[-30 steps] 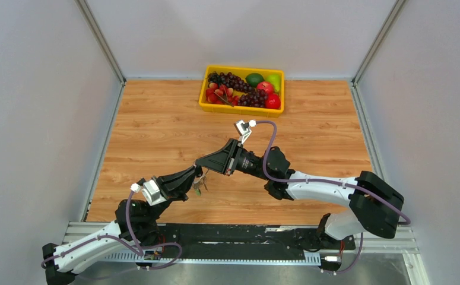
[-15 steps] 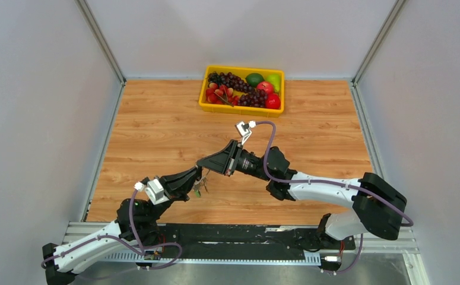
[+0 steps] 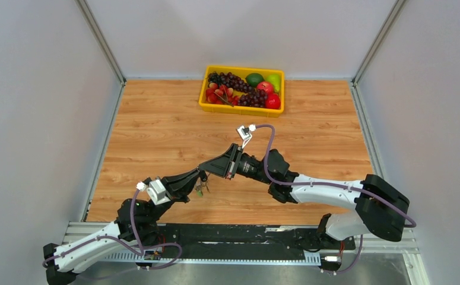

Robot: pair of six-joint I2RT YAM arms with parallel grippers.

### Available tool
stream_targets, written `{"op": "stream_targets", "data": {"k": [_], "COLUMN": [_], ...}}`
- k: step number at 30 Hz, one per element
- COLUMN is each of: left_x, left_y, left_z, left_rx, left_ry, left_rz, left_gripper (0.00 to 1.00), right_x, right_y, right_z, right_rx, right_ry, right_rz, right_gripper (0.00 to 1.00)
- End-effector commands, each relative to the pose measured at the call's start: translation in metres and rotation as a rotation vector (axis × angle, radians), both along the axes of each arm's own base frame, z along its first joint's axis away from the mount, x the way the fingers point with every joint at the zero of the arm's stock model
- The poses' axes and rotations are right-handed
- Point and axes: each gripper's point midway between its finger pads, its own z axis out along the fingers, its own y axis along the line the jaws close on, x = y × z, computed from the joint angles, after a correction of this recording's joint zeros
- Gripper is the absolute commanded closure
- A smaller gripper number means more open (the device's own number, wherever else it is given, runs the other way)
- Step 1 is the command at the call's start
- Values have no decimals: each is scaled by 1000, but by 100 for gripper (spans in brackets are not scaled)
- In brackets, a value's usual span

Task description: Put the keys on the keyring

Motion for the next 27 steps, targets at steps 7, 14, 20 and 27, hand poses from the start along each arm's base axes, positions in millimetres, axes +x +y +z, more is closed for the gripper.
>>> {"op": "stream_targets", "data": {"k": [7,14,20,27], "left_x": [2,2,0,-5], "left_y": [7,8,6,3], "left_z": [8,7,8,10], "left_rx": [-44,-44,-41,-50], "left_ry": [9,12,11,15], "left_rz": [22,22,10,-25], "left_gripper": [100,100,100,96], "right_x": [-16,-10,1,7], "right_y": [-7,-22,-38,-45], "right_z": [3,-3,-1,21], "right_rx": [-39,-86,-202,-274], "right_ry": [-29,-49,-163,-309], "right_rz": [9,-63,-179,-226], "right_gripper": [72,65,63,55]}}
